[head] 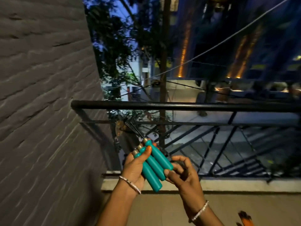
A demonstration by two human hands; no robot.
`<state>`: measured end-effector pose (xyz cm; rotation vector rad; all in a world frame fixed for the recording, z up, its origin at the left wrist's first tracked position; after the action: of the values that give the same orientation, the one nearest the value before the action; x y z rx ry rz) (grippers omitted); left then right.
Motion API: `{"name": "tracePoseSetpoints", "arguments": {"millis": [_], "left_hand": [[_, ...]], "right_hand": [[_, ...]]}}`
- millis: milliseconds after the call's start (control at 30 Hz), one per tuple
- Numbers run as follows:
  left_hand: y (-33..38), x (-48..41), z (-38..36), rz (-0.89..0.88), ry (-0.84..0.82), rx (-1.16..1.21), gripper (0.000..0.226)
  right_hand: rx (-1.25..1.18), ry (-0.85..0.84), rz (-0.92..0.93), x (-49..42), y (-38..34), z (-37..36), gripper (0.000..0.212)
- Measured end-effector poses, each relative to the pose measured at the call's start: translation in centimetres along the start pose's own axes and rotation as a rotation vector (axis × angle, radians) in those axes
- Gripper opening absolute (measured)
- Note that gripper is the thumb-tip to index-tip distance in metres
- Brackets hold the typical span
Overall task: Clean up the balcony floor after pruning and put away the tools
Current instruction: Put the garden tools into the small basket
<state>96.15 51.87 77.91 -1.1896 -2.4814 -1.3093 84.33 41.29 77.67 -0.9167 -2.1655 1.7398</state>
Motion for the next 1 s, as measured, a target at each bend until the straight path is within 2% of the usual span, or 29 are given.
{"name": "tracePoseSetpoints", "arguments": {"millis": [100,200,267,367,467,633,800,1000], "left_hand": [[-1.9,-1.2,-2.9,0.074,-0.036,-0.045,0.042],[-4.5,-1.7,-6.1,0.136,-0.079,-0.087,0.032],[-6.5,-1.9,-8.3,0.18,-0.117,-0.096,0.034],[-9.3,-2.1,-11.8,0.24,-0.197,-0.134,0.038],[-12.7,-2.2,-15.5,0.293,-0.289,-0.229,0.026],[-19.9,-1.3,-22.9,0.377,-0.406,-0.351,0.024],[-28.6,-0.1,-31.2,0.464,-0.489,-0.389,0.044],[-40.0,1.2,-40.9,0.574,-0.617,-0.415,0.036]], "right_hand": [[0.046,0.087,0.025,0.5,-1.6,2.8,0.043],[0.104,0.192,0.03,1.5,-2.9,6.1,0.034],[0.119,0.26,0.034,2.5,-4.0,8.6,0.032],[0.101,0.32,-0.02,3.7,-4.8,12.2,0.03],[0.075,0.365,-0.105,4.9,-5.4,16.1,0.028],[0.091,0.392,-0.205,7.2,-8.0,24.3,0.025],[0.15,0.416,-0.186,9.7,-12.0,34.5,0.03],[0.18,0.602,-0.144,14.1,-16.1,46.9,0.034]]}}
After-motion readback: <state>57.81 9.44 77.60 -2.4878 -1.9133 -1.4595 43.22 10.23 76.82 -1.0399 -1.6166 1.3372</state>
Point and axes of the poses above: each hand's wrist, its own x-axis away from the middle knuckle, its own z-axis out of the back of the hand, y = z × x, the point moved 7 cm from there along -x, towards the middle knuckle, and after that the axes turned 12 degrees about z, right-handed, at the moved point
